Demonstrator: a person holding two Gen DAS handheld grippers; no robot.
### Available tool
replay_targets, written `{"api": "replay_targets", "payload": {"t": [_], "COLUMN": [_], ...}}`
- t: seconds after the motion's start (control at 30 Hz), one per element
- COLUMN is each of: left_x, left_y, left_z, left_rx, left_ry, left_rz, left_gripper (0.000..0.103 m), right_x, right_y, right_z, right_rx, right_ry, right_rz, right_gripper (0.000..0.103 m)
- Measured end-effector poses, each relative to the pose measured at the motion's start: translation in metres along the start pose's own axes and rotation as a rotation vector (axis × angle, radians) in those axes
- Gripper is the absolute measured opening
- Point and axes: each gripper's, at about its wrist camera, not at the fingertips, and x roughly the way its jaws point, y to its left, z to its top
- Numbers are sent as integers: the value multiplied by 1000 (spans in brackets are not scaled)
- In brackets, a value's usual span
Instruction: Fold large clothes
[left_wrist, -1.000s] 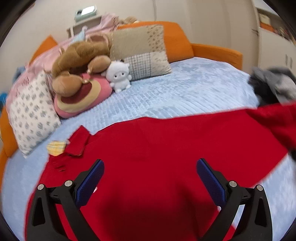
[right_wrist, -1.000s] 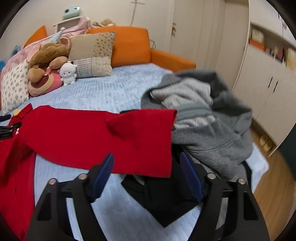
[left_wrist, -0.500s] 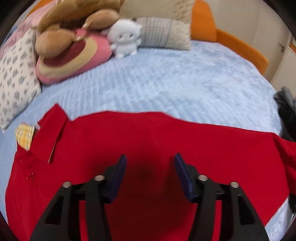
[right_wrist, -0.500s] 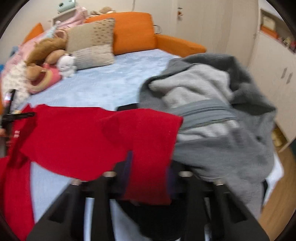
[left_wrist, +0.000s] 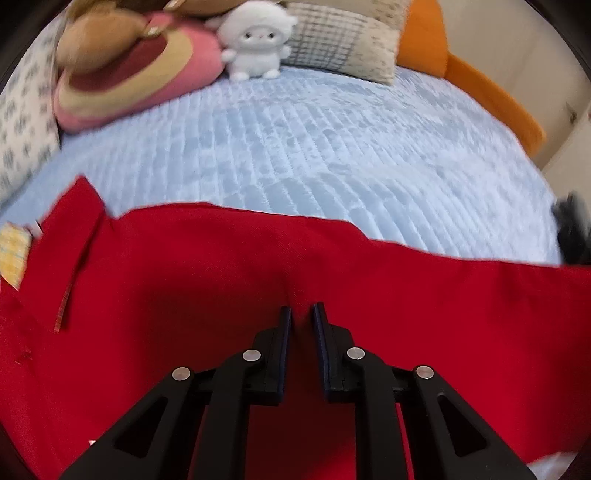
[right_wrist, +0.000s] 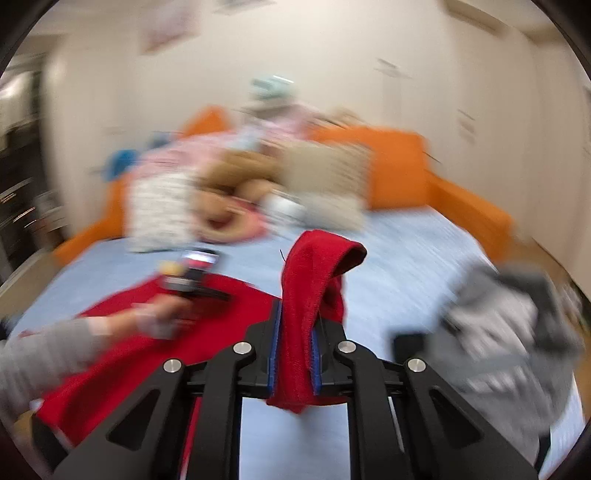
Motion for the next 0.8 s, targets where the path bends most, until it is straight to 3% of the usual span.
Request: {"api": "replay_targets", "payload": {"t": [0.17,0.23,0.33,0.47,0.63,0.8], "left_x": [2,3,6,8,6,-1], "left_y": [21,32,46,45,53,60], "left_z": [4,4,2,6,10,10], "left_rx": [-95,-141,-189,-126,-128,-112], "left_ry": [26,33,43,35,22,-3], "left_rz": [-132,-200,-284,-291,-311,-299], "left_gripper": [18,18,19,20,20,21], "right_x": [-6,5,17,33,67,108], "right_y": [97,128,165,208,240,258], "right_z": [14,9,-12,-57,-131,-206], "right_rx": [-184,-226,-289,-377,-359,-306], "right_ry": [-3,57,159,291,464,600], "right_rz": [261,387,497,595,698,682], "right_gripper": [11,11,11,11,11,11]}}
